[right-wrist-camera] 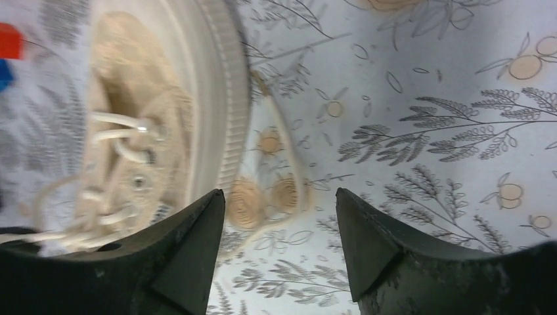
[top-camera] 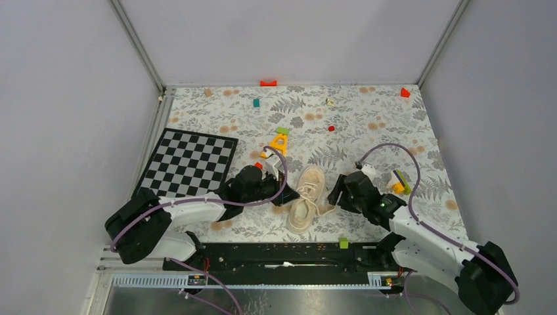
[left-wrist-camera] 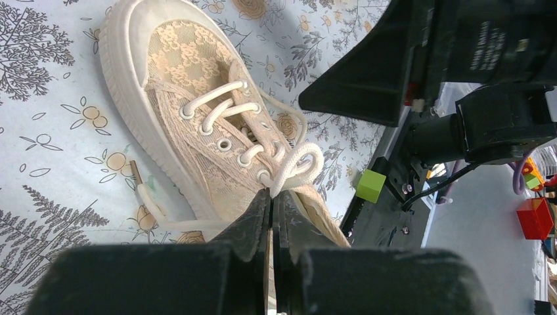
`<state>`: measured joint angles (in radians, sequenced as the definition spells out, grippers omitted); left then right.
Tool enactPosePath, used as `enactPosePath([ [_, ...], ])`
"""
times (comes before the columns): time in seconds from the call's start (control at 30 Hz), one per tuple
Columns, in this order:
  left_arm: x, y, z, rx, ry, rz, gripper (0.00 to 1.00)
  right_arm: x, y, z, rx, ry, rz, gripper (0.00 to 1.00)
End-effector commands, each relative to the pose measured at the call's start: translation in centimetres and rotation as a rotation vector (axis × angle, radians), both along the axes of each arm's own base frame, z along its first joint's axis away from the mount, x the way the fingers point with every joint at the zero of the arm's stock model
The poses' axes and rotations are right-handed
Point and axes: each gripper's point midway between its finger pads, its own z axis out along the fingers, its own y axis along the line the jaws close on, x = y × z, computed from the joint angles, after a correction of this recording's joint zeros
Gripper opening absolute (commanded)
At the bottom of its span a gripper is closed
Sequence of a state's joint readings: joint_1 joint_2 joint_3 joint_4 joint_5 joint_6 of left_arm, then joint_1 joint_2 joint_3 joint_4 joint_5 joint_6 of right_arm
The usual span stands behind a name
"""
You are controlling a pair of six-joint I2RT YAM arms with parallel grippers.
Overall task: Tie the shoes
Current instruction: Wrap the shoelace around the shoelace.
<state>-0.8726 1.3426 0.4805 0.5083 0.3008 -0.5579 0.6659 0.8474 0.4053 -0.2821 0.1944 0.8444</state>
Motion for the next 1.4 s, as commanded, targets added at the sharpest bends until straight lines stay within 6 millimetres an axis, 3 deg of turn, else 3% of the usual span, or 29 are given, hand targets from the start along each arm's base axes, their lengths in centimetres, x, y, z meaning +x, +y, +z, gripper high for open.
enactPosePath([
  [0.0, 0.8, -0.5, 2.2, -0.039, -0.059, 0.012, 0.00, 0.7, -1.0, -1.3, -0.130, 0.021, 0.008, 0.70],
  [0.13, 1.0, -0.6, 2.1, -0.033, -0.061, 0.017, 0.00, 1.5, -0.4, -2.2, -0.216, 0.071, 0.085, 0.55],
  [0.33, 1.2, -0.8, 1.9, -0.034, -0.059, 0.019, 0.00, 0.7, -2.2, -4.9, -0.415, 0.248, 0.097, 0.23],
  [0.47, 1.5, -0.8, 1.9, -0.027, -0.071, 0.027, 0.00, 1.4, -2.4, -4.8, -0.448, 0.238, 0.082, 0.01],
  [0.6, 1.7, -0.6, 1.5, -0.001, -0.071, 0.033, 0.00, 1.4, -2.7, -4.4, -0.442, 0.235, 0.046, 0.00],
  [0.8, 1.8, -0.8, -0.1, 0.008, -0.047, 0.041, 0.00, 0.2, -5.0, -4.7, -0.412, 0.186, -0.106, 0.00],
  [1.0, 1.2, -0.7, -0.2, -0.017, -0.036, 0.033, 0.00, -0.4, -7.2, -3.6, -0.407, 0.134, -0.235, 0.00],
  [1.37, 2.3, -0.7, 3.6, -0.171, -0.114, 0.104, 0.00, -1.9, -9.6, -2.8, -0.399, 0.097, -0.334, 0.00],
])
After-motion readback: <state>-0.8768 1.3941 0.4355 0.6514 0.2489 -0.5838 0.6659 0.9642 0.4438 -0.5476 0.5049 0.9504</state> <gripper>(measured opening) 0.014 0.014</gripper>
